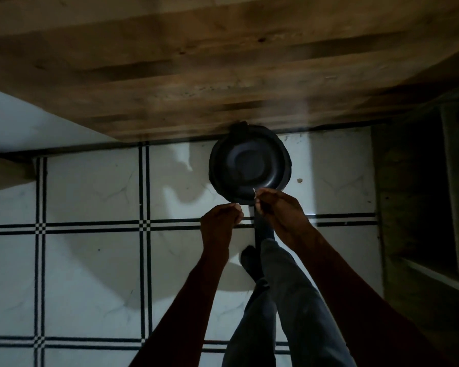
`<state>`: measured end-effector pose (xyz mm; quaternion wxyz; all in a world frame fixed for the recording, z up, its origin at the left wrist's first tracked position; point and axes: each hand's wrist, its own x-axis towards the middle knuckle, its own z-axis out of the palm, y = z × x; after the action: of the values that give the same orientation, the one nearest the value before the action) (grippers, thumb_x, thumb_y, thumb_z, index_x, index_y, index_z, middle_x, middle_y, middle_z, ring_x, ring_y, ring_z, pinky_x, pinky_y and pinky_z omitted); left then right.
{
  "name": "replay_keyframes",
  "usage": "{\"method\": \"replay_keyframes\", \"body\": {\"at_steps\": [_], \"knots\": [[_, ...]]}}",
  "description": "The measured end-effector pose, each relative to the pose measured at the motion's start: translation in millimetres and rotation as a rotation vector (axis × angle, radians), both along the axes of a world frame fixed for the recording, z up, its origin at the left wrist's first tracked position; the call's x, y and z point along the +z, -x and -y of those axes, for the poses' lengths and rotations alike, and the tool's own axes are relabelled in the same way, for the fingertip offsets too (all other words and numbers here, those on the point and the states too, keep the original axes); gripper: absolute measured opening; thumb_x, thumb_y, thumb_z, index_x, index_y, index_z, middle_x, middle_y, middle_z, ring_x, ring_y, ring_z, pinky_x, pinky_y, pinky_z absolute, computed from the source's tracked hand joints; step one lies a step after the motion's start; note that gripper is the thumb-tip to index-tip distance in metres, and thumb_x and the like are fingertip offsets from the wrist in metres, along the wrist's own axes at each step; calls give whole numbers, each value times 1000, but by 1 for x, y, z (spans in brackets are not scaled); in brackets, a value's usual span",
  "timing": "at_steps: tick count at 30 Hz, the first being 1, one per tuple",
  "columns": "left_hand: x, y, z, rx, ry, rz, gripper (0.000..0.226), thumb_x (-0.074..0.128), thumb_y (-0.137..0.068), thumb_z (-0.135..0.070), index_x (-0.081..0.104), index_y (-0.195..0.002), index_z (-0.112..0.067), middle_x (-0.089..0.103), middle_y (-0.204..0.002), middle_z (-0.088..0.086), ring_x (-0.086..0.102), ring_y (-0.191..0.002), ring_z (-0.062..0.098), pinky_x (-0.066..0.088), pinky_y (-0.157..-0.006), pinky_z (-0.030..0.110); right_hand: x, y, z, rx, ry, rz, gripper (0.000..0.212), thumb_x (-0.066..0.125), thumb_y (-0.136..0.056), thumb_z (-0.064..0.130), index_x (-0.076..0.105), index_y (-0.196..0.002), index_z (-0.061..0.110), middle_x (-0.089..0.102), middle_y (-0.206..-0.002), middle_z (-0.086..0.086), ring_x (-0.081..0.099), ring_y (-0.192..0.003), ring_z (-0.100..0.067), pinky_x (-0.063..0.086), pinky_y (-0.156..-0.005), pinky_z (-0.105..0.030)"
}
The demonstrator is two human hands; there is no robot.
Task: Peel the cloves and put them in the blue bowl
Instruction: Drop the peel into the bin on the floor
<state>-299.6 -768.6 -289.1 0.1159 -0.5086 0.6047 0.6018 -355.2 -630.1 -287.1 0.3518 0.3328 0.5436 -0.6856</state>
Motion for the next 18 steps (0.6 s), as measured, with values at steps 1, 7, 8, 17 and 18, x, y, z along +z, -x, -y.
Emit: {"method": "replay_keyframes", "body": {"at_steps": [1, 7, 8, 17, 18], "knots": [[-1, 1, 0, 8, -1, 1, 26, 74, -83, 0, 75, -64, -17, 74, -79, 17, 67, -75, 25, 60, -87, 48, 1, 0, 1, -10, 22, -10, 8, 69, -97, 11, 75, -99, 6, 68, -93, -16, 62, -89, -27, 53, -96, -42], [-18, 12, 0, -43, 63, -10, 24, 75, -87, -4, 73, -67, -17, 73, -79, 20, 67, -75, 31, 59, -86, 51, -21, 6, 9, 14, -21, 26, 26, 76, -92, 22, 73, -108, 2, 70, -94, -16, 64, -90, -28, 53, -99, -44], [-23, 14, 0, -58, 78, -8, 24, 75, -88, -5, 73, -67, -17, 73, -79, 21, 67, -75, 31, 59, -87, 53, -27, 7, 11, 32, -32, 36, 27, 75, -94, 23, 72, -112, 2, 70, -98, -17, 65, -93, -29, 53, -102, -46], [-64, 25, -3, 73, -94, -46, 11, 75, -86, 6, 80, -89, -4, 76, -86, 17, 72, -75, 20, 61, -75, 29, -76, 7, 3, -64, 101, 42, 14, 63, -97, -4, 72, -105, 1, 73, -88, -9, 69, -79, -18, 60, -76, -25], [-70, 28, -2, 86, -106, -48, 11, 75, -86, 5, 79, -96, 2, 76, -87, 18, 73, -74, 18, 60, -72, 24, -85, 9, 2, -75, 104, 46, 16, 62, -97, -6, 72, -106, 0, 73, -90, -10, 70, -80, -18, 60, -75, -24]]}}
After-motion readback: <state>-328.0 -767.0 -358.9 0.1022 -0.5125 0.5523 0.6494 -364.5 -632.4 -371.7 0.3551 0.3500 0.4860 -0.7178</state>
